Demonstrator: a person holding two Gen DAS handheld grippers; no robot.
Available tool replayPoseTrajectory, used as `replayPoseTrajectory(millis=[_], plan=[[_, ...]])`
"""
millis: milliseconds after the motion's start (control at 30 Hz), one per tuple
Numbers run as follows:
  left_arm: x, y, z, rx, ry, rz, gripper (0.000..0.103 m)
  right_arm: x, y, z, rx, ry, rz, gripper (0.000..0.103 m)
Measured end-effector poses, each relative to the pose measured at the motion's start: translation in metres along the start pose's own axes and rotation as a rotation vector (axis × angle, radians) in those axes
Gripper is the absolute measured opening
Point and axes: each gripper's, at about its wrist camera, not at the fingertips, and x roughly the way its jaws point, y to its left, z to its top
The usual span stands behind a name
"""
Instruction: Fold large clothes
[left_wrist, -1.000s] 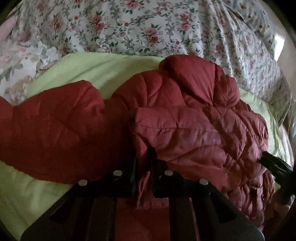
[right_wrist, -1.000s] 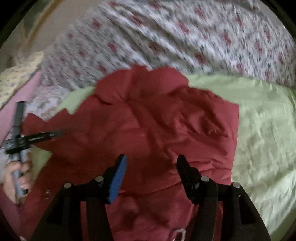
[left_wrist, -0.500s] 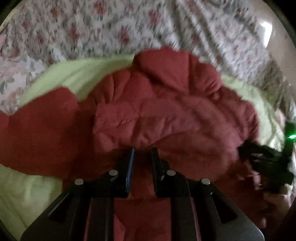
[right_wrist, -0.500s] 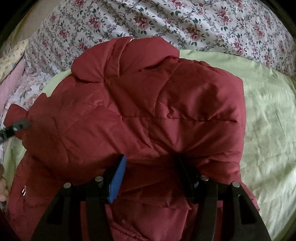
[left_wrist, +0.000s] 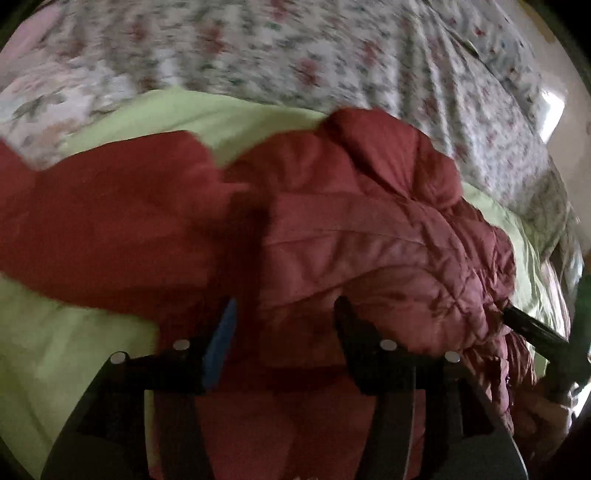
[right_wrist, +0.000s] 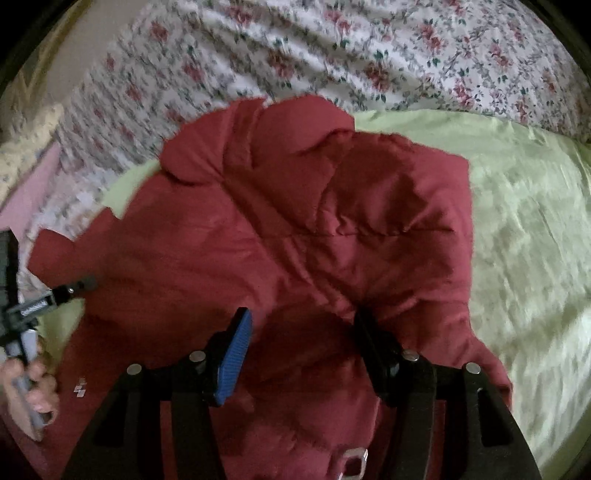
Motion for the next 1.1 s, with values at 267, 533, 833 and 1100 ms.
replayPoseTrajectory(millis=[267, 533, 833, 1100], plan=[[-0.024, 0.072, -0.013, -0.152, -0.031, 0.069, 0.054, -0.046, 0.024, -0.022, -0.041, -0.017, 0.071, 0.063], [-0.036, 0.138, -0.024, -0.317, -0.036, 0.083, 0.057, -0.058, 0.034, -0.047, -0.038, 0.022, 0.111, 0.064], [-0.059, 0.230, -0.011, -0.537, -0.180, 0.246, 0.074, -0.080, 0.040, -0.069, -0.006, -0.010, 0.143, 0.064], [-0.051, 0.281, 0.026, -0.579, -0.221, 0.324, 0.074, -0.083, 0.048, -0.070, -0.031, -0.004, 0.126, 0.064]])
